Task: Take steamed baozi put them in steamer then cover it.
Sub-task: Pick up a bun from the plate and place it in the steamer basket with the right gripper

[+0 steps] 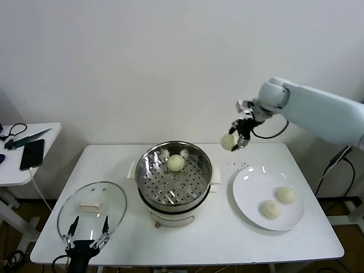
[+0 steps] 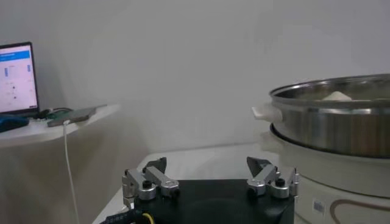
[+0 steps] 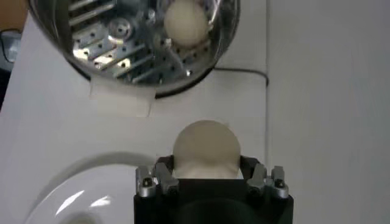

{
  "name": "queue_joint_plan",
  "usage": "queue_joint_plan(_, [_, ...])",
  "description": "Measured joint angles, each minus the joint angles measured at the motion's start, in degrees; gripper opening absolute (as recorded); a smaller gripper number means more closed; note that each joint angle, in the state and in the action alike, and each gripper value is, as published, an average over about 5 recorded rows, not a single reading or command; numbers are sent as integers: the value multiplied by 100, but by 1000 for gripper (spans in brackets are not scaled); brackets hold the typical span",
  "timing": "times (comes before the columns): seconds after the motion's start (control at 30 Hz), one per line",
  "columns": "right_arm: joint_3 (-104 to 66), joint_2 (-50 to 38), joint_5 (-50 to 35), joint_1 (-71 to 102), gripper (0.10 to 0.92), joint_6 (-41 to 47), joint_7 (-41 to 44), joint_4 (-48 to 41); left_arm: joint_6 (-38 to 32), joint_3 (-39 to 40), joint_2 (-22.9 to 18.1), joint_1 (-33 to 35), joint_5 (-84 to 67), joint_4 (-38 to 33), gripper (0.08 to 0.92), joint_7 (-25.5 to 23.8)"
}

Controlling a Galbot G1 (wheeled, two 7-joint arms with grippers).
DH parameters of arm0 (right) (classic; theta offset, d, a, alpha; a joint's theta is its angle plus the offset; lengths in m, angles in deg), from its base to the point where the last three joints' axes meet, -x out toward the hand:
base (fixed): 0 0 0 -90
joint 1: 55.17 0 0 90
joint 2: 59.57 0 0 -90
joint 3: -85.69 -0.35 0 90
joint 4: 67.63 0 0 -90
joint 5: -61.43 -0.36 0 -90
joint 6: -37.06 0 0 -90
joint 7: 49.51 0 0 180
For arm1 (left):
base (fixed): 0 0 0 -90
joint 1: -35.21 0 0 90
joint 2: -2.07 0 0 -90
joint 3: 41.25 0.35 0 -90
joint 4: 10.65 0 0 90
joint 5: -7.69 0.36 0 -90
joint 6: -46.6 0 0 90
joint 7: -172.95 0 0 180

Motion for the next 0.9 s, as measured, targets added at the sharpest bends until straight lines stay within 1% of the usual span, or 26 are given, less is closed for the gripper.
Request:
queue_joint_plan(0.2, [179,651,-525,-253,696,181,-193,122,-2,46,21,26,68,-50,823,6])
queue_joint_plan(0.4, [289,1263,-822,-275,696,328,-387,167,0,57,64,84,146,-121,823,6])
queue_joint_plan(0.63, [422,1860,-913,-102,696,430,-554,135,-16,20,56,132,195,-167,823,8])
queue_joint_plan(0.9, [587,2298,-835,208,696,527,-695,111,-23,15,-5,146,227,-182,823,14])
